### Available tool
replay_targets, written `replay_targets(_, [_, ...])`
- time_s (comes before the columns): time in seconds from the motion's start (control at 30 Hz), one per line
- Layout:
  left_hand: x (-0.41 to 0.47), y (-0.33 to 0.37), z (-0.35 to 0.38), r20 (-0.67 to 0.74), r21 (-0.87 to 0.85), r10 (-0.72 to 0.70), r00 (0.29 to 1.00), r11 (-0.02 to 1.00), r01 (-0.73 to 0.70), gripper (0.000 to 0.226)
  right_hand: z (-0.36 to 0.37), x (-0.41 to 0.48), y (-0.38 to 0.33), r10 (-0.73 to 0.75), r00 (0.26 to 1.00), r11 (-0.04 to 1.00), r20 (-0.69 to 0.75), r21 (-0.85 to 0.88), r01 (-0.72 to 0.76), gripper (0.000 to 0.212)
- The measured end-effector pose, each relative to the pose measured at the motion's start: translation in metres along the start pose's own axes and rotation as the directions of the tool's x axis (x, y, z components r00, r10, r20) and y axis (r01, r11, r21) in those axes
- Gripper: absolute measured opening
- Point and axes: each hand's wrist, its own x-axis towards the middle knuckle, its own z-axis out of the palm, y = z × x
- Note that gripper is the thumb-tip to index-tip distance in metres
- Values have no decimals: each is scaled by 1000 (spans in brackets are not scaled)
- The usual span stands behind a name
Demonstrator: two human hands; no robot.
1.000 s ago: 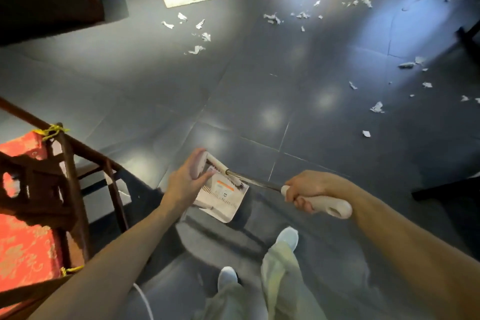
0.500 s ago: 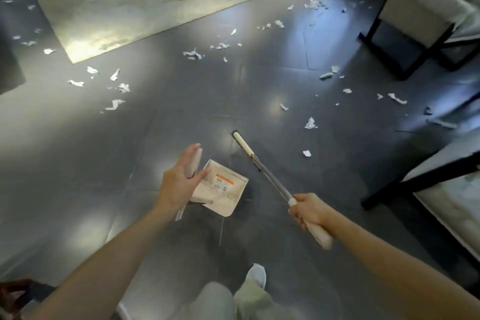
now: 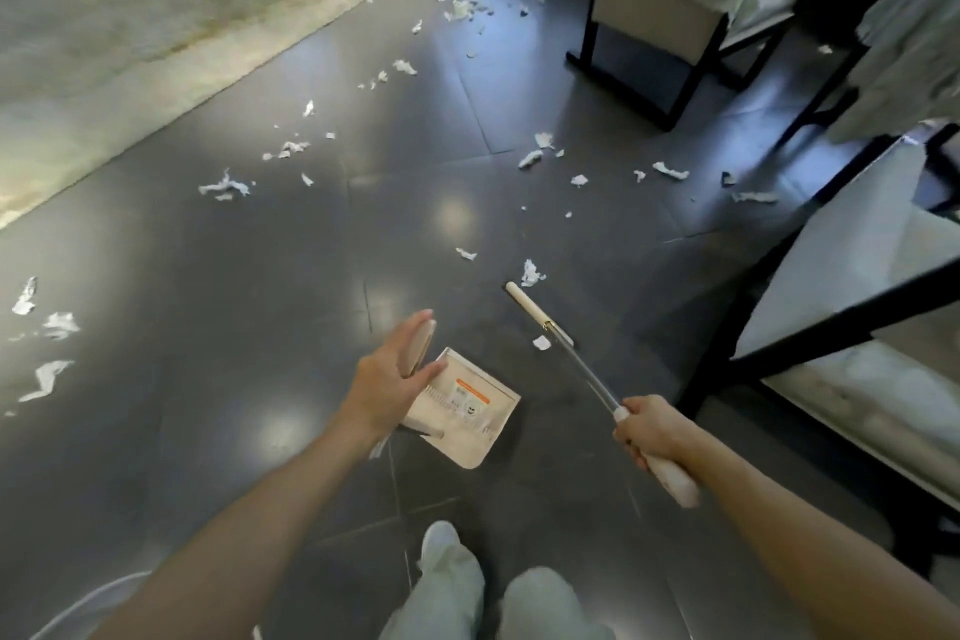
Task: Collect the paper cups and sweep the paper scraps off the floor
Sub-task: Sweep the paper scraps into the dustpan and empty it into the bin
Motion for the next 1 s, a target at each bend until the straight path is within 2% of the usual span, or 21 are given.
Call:
replay_targets(0.07, [27, 1, 8, 46, 34, 26, 999, 999, -28, 57, -8, 14, -2, -7, 1000, 998, -13, -67, 6, 8])
replay_targets(0.2, [68, 2, 22, 112, 53, 14, 994, 998, -20, 61, -22, 44, -13, 16, 1000, 996, 0, -91, -16, 20])
replay_targets(0.4, [124, 13, 35, 47, 152, 46, 998, 987, -53, 64, -24, 59, -48, 50, 980, 998, 194, -56, -40, 30])
replay_targets(0.47, [136, 18, 40, 37, 155, 28, 999, 987, -34, 63, -31, 60, -65, 69, 957, 996, 280, 28, -80, 29])
replay_targets(0.57, [144, 25, 48, 33, 88, 21, 999, 996, -24, 62, -65, 62, -91, 89, 906, 965, 415, 188, -181, 13])
replay_targets(0.67, [155, 33, 49, 10, 90, 17, 1000, 996, -18, 61, -105, 65, -102, 120, 856, 859, 502, 380, -343, 11])
replay_targets(0.7, [160, 36, 48, -11, 108, 16, 1000, 994, -14, 60, -115, 65, -106, 118, 854, 834, 506, 416, -362, 9])
replay_targets(0.77, [172, 40, 43, -45, 148, 13, 999, 989, -6, 59, -125, 67, -116, 97, 881, 852, 464, 419, -314, 6])
replay_targets(0.9, [199, 45, 32, -82, 178, 20, 996, 984, -5, 60, -134, 81, -141, 63, 959, 928, 277, 338, -158, 19])
replay_targets(1.0, [226, 45, 21, -107, 183, 26, 994, 983, -6, 61, -147, 102, -157, 59, 985, 951, 162, 290, -104, 17])
